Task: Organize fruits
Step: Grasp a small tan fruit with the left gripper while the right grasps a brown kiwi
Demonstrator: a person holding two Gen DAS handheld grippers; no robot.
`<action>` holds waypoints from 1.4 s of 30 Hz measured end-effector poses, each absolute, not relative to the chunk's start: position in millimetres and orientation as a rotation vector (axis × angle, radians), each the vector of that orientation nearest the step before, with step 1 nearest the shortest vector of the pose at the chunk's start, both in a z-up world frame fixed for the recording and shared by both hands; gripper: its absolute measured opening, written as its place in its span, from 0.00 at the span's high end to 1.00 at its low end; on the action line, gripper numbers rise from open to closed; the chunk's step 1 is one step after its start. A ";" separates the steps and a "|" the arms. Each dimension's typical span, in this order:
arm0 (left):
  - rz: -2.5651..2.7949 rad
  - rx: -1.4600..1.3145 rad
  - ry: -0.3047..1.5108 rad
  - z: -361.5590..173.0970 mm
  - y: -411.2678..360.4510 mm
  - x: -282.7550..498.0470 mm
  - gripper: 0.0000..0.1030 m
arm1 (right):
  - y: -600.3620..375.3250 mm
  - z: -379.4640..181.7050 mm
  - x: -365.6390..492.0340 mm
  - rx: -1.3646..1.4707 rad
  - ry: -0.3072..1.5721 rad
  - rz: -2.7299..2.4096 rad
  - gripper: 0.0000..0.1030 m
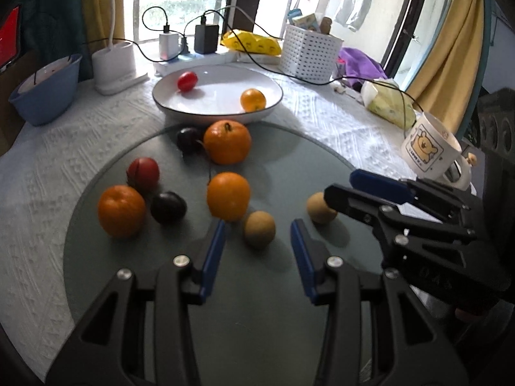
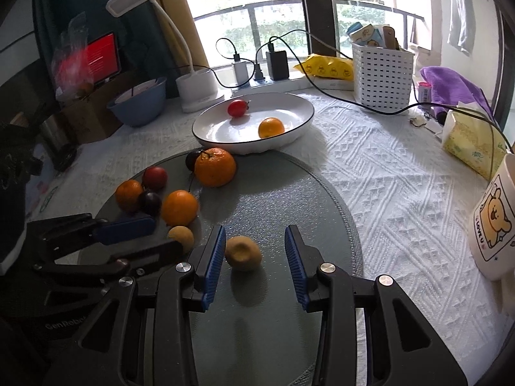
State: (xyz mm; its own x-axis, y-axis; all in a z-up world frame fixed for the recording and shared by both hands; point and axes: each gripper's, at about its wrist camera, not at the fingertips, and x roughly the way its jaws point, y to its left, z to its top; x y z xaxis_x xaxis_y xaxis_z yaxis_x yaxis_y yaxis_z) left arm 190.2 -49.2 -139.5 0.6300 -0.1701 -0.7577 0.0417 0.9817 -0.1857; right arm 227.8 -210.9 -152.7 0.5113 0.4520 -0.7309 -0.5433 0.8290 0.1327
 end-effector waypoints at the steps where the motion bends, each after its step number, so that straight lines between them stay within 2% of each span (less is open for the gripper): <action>1: -0.122 -0.157 0.886 -140.4 -49.6 190.8 0.57 | -210.6 -153.4 227.5 -0.119 0.839 0.605 0.61; 10: -0.142 -0.149 0.905 -146.4 -56.6 197.5 0.59 | -216.5 -160.1 230.9 -0.108 0.864 0.608 0.61; 12: -0.148 -0.138 0.911 -147.3 -58.9 198.5 0.67 | -217.4 -160.1 230.6 -0.104 0.866 0.614 0.61; 17: -0.154 -0.149 0.922 -149.7 -57.1 199.6 0.76 | -212.9 -159.5 228.8 -0.117 0.866 0.632 0.61; 28: -0.168 -0.150 0.894 -142.7 -50.6 189.2 0.76 | -203.6 -168.8 232.1 -0.144 0.905 0.633 0.61; 30: -0.169 -0.152 0.888 -140.7 -48.5 187.2 0.76 | -203.5 -170.4 233.5 -0.141 0.917 0.638 0.63; 32: -0.169 -0.148 0.879 -138.4 -46.8 184.6 0.76 | -203.1 -169.8 233.4 -0.143 0.913 0.636 0.71; 42: -0.173 -0.146 0.836 -124.9 -38.2 177.8 0.76 | -198.5 -159.3 231.0 -0.159 0.882 0.627 0.72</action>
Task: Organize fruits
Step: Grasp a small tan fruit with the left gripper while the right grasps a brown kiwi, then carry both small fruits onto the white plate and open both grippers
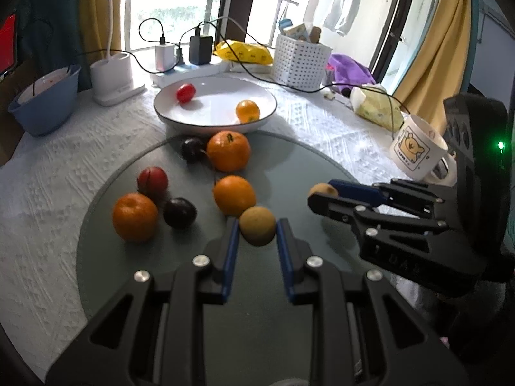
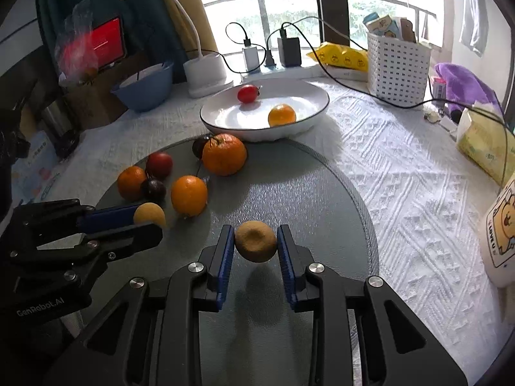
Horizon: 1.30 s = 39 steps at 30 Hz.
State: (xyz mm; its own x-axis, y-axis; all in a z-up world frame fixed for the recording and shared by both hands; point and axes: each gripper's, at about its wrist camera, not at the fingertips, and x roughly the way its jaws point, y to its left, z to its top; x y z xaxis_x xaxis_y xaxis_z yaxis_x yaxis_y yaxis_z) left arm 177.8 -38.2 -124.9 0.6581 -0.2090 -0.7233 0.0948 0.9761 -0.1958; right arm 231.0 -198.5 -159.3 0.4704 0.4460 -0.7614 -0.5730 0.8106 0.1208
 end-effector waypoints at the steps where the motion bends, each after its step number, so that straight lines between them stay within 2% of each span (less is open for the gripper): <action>1: -0.173 -0.144 0.832 -124.1 -37.4 177.3 0.76 | -197.7 -157.3 231.1 -0.161 0.877 0.627 0.72; 24: -0.144 -0.128 0.772 -102.8 -5.2 193.6 0.76 | -176.8 -127.4 256.1 -0.186 0.812 0.624 0.72; 39: -0.134 -0.109 0.744 -92.9 17.9 232.9 0.76 | -162.9 -117.7 289.6 -0.198 0.795 0.622 0.72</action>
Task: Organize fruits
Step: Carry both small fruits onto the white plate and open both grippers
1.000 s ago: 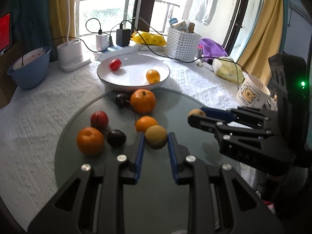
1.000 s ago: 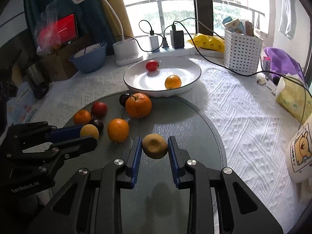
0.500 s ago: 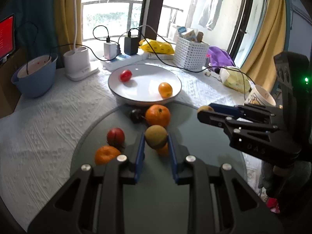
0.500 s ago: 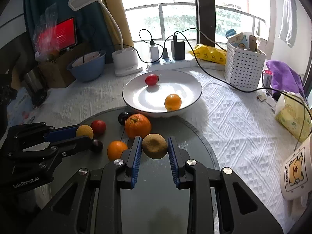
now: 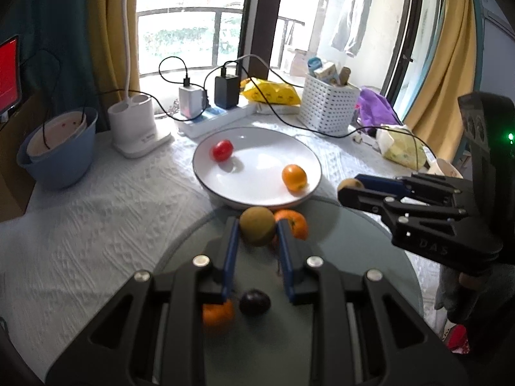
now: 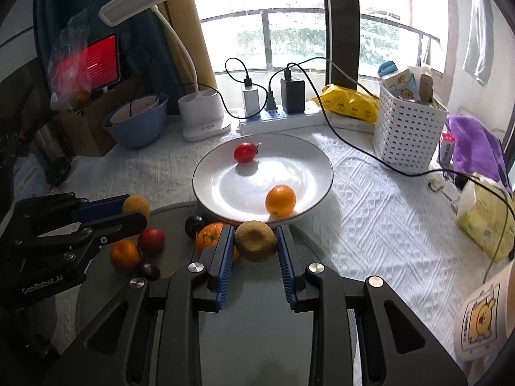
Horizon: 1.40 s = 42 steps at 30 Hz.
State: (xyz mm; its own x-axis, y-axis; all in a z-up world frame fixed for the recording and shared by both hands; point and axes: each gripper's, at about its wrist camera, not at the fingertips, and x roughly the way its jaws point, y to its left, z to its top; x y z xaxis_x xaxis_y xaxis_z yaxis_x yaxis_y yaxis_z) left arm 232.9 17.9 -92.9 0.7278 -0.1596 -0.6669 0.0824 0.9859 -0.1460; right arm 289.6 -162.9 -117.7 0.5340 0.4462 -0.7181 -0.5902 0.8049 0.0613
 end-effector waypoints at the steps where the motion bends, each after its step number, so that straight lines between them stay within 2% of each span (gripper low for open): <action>1: -0.133 -0.106 0.744 -92.7 19.1 236.1 0.76 | -161.6 -117.1 292.8 -0.199 0.793 0.622 0.72; 23: -0.131 -0.050 0.733 -96.1 42.3 313.0 0.76 | -139.1 -127.3 365.1 -0.200 0.802 0.614 0.72; 42: -0.148 -0.081 0.884 -124.4 56.8 377.1 0.76 | -118.4 -157.5 421.3 -0.178 0.852 0.600 0.72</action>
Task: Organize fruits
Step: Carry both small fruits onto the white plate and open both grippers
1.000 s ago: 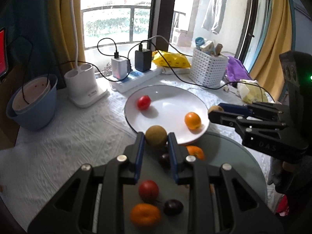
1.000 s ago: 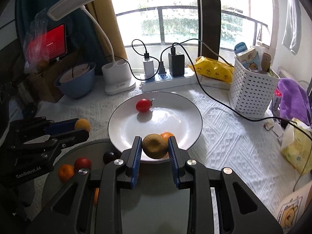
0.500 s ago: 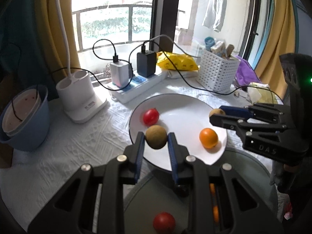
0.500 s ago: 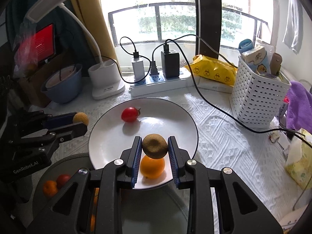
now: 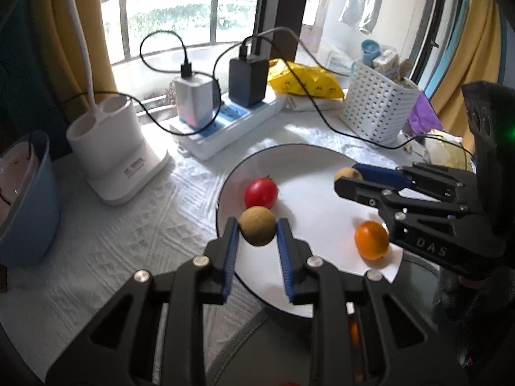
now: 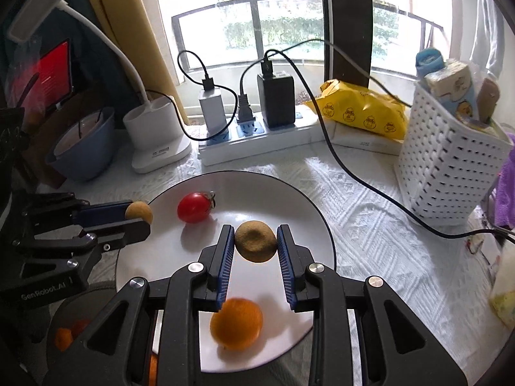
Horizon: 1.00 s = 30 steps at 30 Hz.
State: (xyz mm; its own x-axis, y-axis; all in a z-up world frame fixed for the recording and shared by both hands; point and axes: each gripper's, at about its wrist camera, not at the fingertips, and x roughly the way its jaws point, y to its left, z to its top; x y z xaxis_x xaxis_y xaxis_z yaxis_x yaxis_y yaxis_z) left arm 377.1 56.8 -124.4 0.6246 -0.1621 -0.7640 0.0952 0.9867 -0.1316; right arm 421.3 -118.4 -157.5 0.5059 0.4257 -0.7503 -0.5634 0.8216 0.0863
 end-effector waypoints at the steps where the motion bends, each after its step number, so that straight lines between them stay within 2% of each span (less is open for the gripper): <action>1: -0.147 -0.087 0.891 -125.8 57.7 378.9 0.76 | -117.7 -158.6 423.0 -0.176 0.855 0.600 0.72; 12: -0.142 -0.086 0.922 -134.8 58.5 385.0 0.75 | -112.4 -170.9 435.4 -0.163 0.890 0.578 0.71; 30: -0.117 -0.100 0.848 -101.2 60.5 353.2 0.74 | -119.4 -131.8 406.1 -0.174 0.812 0.567 0.71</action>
State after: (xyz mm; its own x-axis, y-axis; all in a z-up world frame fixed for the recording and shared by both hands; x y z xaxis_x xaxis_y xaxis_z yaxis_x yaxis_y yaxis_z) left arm 353.2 60.5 -101.2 0.6559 -0.1426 -0.7413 0.0632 0.9889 -0.1343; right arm 406.1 -119.4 -131.8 0.5497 0.4114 -0.7270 -0.5409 0.8385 0.0656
